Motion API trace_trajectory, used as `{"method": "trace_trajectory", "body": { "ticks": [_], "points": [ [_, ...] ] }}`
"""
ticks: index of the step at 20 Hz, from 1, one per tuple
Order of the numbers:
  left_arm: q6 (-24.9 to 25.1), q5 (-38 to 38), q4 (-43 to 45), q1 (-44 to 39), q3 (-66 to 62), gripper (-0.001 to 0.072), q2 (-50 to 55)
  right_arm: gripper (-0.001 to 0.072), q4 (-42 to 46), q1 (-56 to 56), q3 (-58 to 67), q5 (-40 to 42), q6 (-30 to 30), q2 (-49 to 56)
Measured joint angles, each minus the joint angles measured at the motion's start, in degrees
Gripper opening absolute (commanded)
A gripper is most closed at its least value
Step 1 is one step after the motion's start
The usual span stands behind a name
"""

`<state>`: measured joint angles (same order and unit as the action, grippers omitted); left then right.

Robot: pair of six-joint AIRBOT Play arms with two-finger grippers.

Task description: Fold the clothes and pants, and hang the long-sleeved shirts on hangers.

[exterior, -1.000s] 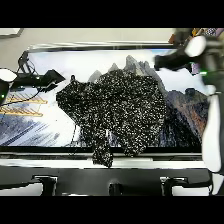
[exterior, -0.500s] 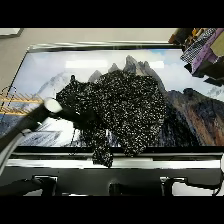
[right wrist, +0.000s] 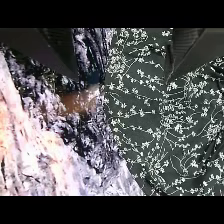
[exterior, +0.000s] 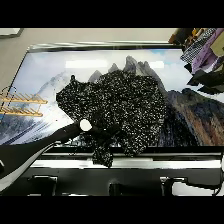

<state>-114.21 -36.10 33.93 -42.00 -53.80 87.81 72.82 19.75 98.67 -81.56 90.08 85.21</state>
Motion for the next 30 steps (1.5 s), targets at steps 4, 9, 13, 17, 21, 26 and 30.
{"method": "trace_trajectory", "body": {
  "ticks": [4, 9, 13, 17, 21, 26, 30],
  "points": [
    [0.0, 3.3, -2.8, -0.9, -0.3, 0.0672, 2.4, 0.0617, -0.2, 0.0, -0.3, 0.3, 0.0, 0.0],
    [0.6, 7.6, -3.8, -1.6, -0.3, 0.0021, 3.7, 0.0618, -0.3, 0.0, -0.3, 0.3, -0.5, 0.0],
    [1.6, 2.0, -1.5, 0.9, -0.2, 0.002, 1.8, 0.0668, -0.9, 0.0, -0.4, -1.5, -1.5, 0.0],
    [-0.7, -10.1, 11.2, 6.3, 4.0, 0.002, -7.8, 0.0671, -3.7, 0.0, -1.2, -3.6, -2.6, -0.1],
    [-5.8, -25.1, 26.2, 15.4, 11.3, 0.002, -24.4, 0.0678, -7.1, 0.0, -4.0, -4.4, -3.6, -0.3],
    [-8.0, -41.1, 40.6, 28.0, 15.6, 0.002, -40.0, 0.0686, -10.5, -0.5, -8.7, -3.4, -5.4, -0.1],
    [-5.2, -45.3, 45.1, 35.1, 16.3, 0.002, -43.5, 0.0686, -12.7, -3.8, -13.3, -0.8, -7.8, 3.1]
  ]
}}
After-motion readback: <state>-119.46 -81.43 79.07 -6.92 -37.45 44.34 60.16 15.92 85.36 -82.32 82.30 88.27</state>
